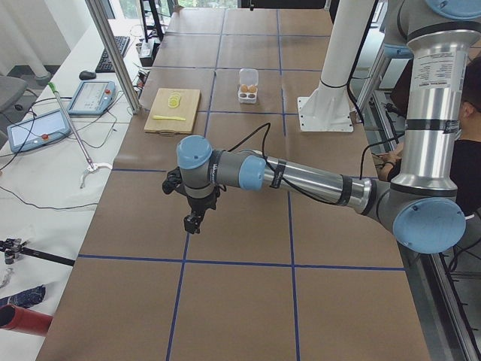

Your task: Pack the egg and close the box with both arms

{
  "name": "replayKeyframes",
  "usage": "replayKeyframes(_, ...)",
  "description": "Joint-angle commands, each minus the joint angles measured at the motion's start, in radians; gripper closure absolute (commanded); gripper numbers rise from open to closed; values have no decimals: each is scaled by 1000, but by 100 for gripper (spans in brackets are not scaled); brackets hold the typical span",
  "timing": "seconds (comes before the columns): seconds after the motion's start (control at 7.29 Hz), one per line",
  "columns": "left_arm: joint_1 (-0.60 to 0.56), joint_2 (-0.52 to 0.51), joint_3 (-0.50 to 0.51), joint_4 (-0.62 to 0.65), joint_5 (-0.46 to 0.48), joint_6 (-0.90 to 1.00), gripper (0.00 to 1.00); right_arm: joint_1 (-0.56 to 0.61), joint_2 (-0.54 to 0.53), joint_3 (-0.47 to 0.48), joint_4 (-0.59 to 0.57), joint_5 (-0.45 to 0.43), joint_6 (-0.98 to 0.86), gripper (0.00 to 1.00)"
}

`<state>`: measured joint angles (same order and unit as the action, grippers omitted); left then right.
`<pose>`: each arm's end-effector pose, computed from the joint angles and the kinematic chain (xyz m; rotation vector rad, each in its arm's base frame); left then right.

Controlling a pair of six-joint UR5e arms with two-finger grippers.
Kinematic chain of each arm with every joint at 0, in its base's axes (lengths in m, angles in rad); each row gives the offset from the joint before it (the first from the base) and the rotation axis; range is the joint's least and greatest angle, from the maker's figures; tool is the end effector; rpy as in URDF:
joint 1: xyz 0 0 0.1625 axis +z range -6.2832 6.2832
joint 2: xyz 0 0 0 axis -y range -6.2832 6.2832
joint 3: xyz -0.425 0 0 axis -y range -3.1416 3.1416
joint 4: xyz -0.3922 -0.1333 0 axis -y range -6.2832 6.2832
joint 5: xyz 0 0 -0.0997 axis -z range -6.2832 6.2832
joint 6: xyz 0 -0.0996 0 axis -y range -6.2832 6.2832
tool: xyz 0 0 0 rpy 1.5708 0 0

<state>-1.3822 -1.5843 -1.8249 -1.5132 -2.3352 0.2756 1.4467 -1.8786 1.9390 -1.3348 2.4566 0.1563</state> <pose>0.0299 -0.4997 0.5333 0.2354 0.7610 0.5200 0.0091 -0.3805 0.5750 0.1511 -0.9089 -0.1014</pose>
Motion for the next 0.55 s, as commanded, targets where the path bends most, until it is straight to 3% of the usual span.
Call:
replayKeyframes(0.0,138,-5,-83,-62,-38,-7,0,-5,1,0,2,24,2,0)
replayKeyframes(0.14,181,-3,-89,-141,-39,-72,0,-5,-4,0,2,25,2,0)
replayKeyframes(0.41,400,-13,-96,-296,-39,-311,0,-8,-2,0,2,31,3,0)
